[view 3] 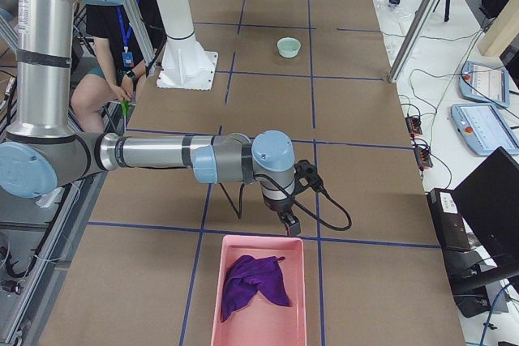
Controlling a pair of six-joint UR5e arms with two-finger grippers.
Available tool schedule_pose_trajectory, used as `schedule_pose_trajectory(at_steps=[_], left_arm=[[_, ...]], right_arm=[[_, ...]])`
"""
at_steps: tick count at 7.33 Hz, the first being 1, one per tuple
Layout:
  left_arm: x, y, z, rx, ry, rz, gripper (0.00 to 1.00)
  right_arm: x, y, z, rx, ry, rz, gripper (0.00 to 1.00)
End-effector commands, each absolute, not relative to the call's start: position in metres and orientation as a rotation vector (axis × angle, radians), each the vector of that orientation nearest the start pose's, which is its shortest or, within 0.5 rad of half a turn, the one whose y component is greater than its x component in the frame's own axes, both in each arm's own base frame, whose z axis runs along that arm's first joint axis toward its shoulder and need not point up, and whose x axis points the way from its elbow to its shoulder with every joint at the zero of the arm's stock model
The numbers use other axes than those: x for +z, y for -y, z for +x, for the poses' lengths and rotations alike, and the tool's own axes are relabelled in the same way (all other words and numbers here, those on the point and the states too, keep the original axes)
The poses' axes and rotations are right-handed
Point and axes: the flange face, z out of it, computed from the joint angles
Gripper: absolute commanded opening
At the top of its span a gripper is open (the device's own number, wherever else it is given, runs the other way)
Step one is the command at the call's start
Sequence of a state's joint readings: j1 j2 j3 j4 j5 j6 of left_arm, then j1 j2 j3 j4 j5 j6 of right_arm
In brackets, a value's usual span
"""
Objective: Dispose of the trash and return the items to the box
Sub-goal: 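Reach the left gripper to the green bowl and grasp its rim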
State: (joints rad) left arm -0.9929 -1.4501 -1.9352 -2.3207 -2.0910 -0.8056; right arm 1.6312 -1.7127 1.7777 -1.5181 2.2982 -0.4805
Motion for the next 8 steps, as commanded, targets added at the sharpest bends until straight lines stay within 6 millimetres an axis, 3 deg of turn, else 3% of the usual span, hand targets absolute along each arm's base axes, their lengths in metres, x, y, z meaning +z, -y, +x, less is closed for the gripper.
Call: schedule_pose_trajectory(at_steps=[1,2,3,4,5,6,8], left_arm=[[0.409,0.415,0.277,-0.08,-1.055,0.327,0.79],[0.38,0.413,0.332,-0.144,-1.027,0.271,0.77],[0.345,0.418,0.376,-0.201,-0.986,0.213,0.74],[0.328,0.415,0.411,-0.236,-0.951,0.17,0.69],[0.329,0.418,0.427,-0.263,-0.939,0.154,0.63],[0.328,0.424,0.437,-0.321,-0.941,0.124,0.48],[0.334,0.434,0.453,-0.333,-0.919,0.109,0.48]], right_arm=[[0.622,0.429,0.093,-0.391,0.683,0.289,0.98],[0.62,0.431,0.093,-0.388,0.68,0.311,0.99],[0.621,0.43,0.093,-0.393,0.679,0.313,0.99],[0.621,0.429,0.093,-0.397,0.679,0.314,1.0],[0.621,0.429,0.093,-0.397,0.679,0.314,1.0],[0.621,0.429,0.093,-0.396,0.679,0.314,1.0],[0.621,0.429,0.093,-0.397,0.677,0.314,1.0]])
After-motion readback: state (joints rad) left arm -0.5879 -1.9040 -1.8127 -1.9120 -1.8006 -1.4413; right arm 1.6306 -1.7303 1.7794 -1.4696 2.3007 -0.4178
